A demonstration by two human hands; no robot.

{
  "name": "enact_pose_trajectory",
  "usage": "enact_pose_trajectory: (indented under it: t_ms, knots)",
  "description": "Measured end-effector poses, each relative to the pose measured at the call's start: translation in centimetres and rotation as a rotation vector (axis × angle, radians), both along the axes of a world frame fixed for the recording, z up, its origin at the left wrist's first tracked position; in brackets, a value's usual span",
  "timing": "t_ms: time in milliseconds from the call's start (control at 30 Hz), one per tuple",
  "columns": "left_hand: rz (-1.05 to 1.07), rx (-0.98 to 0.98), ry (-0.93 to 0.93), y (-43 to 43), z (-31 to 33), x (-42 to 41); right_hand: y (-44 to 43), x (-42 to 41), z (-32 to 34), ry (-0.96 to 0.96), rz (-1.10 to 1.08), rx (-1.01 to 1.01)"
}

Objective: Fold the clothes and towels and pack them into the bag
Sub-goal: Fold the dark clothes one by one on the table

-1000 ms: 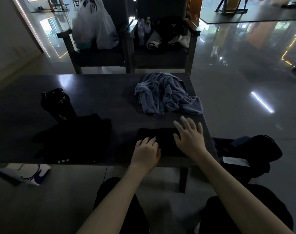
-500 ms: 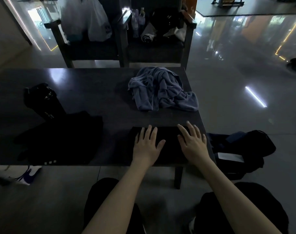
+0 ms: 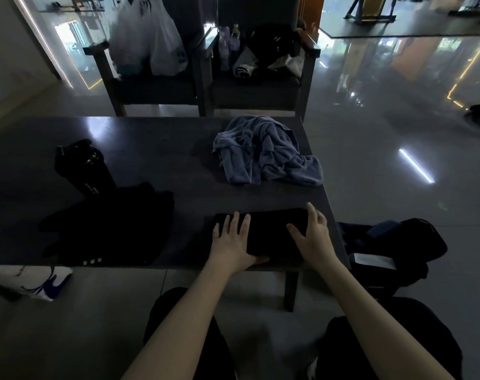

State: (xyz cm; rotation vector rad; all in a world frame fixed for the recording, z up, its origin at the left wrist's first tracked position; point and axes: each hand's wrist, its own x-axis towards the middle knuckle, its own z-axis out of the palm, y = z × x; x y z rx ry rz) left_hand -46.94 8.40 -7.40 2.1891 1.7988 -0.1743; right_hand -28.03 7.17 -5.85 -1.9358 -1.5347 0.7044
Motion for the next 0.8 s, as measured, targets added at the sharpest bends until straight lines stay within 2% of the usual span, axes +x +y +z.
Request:
enact_pose_trajectory:
  t_ms: [67, 133, 500, 633, 700, 800]
  knots:
    - [0.007, 0.048, 0.001, -0.5, -0.1, 0.0, 0.1, 0.1, 0.6, 0.167, -0.096, -0.040]
    - [0.012, 0.108, 0.013, -1.0, -0.3, -0.1, 0.1, 0.1, 1.2, 0.239, -0.147, -0.088]
    - [0.024, 0.173, 0.127, -2.8, 2.3, -2.4, -0.2, -3.6, 5.6, 0.254, 0.035, -0.012]
    - [0.026, 0.335, 0.084, -3.4, 4.1, -6.0, 0.3, -6.2, 8.1, 0.288, 0.090, 0.068]
    - [0.033, 0.490, 0.072, -3.2, 5.4, -7.9, 0.7, -7.7, 9.8, 0.330, 0.118, 0.109]
    - [0.079, 0.662, 0.158, -3.2, 9.3, -10.8, 1.4, -10.3, 11.9, 0.392, 0.169, 0.166]
